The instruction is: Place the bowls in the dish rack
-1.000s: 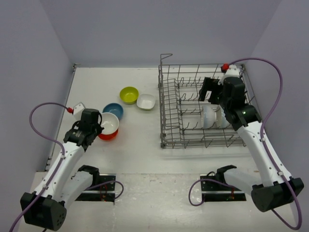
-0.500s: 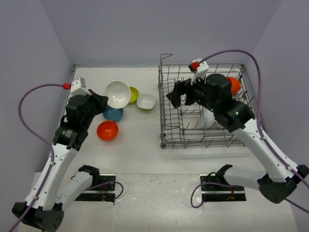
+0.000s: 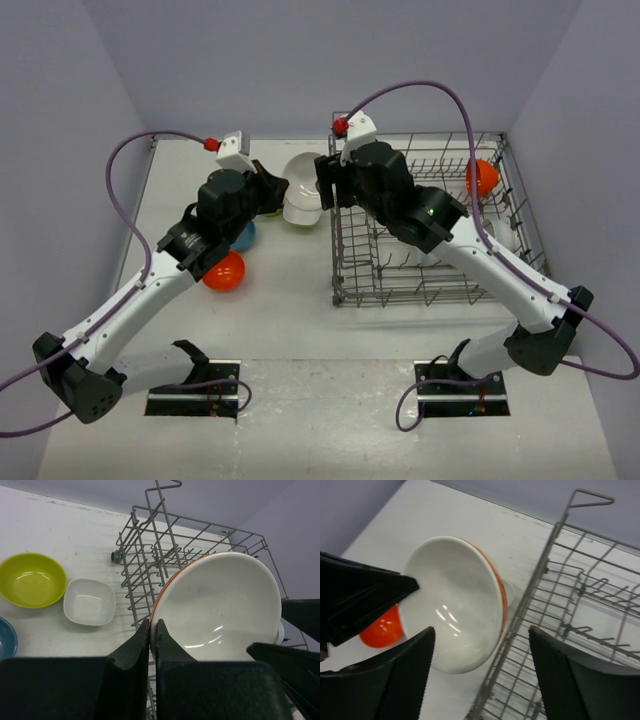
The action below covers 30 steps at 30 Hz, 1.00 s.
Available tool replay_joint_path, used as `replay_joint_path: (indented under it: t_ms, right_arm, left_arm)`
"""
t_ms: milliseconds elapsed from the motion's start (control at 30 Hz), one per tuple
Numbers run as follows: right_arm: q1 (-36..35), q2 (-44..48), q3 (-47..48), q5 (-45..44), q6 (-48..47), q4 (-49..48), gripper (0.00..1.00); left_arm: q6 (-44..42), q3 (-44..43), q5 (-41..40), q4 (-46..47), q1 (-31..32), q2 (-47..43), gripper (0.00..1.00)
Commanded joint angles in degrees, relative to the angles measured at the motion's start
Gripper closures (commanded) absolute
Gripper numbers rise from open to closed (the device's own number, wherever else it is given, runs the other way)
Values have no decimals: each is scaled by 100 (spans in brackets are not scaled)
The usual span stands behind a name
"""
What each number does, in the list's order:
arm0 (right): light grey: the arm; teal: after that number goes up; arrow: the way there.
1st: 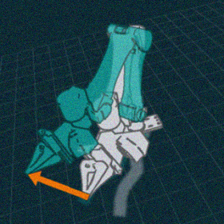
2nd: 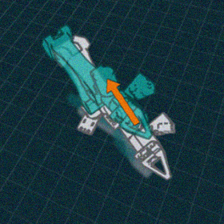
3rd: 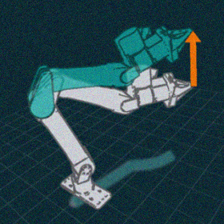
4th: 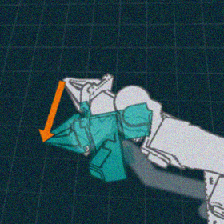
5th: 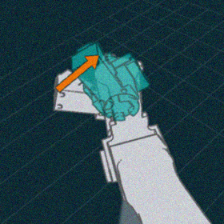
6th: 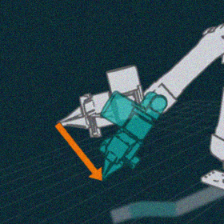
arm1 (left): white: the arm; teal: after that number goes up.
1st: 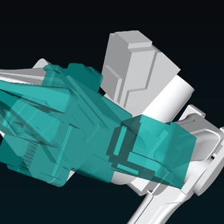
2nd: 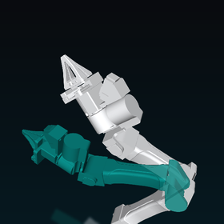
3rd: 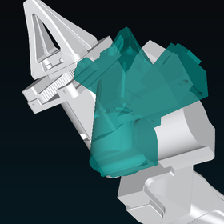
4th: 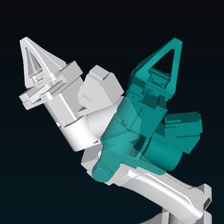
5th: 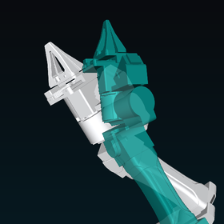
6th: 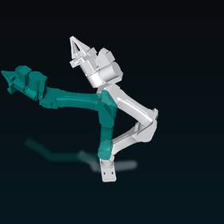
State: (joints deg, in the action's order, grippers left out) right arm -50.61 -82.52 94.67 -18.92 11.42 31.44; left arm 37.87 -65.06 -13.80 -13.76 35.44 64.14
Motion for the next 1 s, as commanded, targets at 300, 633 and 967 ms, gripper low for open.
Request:
replay_joint_path:
  t_ms: [300,633,967]
  right_arm:
    - [-10,-27,174,-1316,247,451,63]
    - [-19,-308,315,-1808,308,618,91]
    - [-10,-511,315,-2116,343,688,73]
  left_arm:
    - [177,-508,-694,638,393,362,100]
    - [239,-614,-852,760,736,617,100]
    - [239,-543,-923,1024,1026,556,100]
